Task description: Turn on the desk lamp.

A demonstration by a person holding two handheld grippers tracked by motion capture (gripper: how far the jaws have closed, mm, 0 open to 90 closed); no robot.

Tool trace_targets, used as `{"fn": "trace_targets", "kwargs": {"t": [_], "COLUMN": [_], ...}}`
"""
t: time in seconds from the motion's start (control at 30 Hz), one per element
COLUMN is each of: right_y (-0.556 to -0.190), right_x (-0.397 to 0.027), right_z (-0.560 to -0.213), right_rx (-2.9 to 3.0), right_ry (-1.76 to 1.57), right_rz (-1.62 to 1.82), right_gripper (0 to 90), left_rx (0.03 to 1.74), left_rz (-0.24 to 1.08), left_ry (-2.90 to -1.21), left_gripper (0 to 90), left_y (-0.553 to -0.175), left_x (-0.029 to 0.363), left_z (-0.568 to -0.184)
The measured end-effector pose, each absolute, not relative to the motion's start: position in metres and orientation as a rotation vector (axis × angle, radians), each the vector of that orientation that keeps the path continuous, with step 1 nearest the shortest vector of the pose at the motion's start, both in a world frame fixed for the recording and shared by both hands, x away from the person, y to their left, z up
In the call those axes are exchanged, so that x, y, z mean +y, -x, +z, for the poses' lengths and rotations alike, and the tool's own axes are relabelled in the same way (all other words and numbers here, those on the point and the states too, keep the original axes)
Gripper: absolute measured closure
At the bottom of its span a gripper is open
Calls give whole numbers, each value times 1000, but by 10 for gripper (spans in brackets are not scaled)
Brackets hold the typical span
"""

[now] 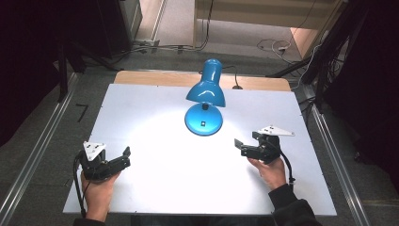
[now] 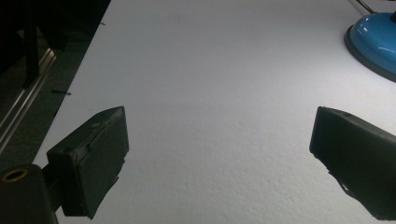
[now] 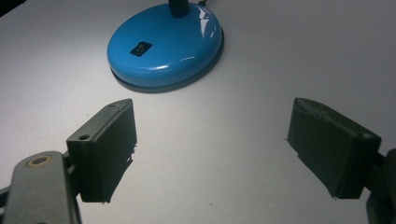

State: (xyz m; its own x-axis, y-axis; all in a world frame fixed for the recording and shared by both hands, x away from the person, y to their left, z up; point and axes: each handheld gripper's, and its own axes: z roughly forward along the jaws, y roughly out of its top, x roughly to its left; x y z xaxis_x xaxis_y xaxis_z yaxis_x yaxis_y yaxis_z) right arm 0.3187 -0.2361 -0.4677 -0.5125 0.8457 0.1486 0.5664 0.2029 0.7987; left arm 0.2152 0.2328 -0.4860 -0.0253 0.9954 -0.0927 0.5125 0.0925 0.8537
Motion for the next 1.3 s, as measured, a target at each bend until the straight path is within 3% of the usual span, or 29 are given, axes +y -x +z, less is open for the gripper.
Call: {"fn": "trace_targets", "kwargs": {"t": [0.53,1.3], "right_y": [-312,-291], "right_x": [-257,-327], "right_z": [-466,-468], "right_rx": [2126,2017], "right_ry": [-1347,-1455], "right_rz": [1207,1150], "right_gripper": [143,143], "left_rx": [1635,1648], "left_rz": [830,828], "left_ry": [-1513,-1509], "left_gripper": [54,54], "left_y": [-215,-212], "left_x": [234,238], "left_z": [-486,-486]}}
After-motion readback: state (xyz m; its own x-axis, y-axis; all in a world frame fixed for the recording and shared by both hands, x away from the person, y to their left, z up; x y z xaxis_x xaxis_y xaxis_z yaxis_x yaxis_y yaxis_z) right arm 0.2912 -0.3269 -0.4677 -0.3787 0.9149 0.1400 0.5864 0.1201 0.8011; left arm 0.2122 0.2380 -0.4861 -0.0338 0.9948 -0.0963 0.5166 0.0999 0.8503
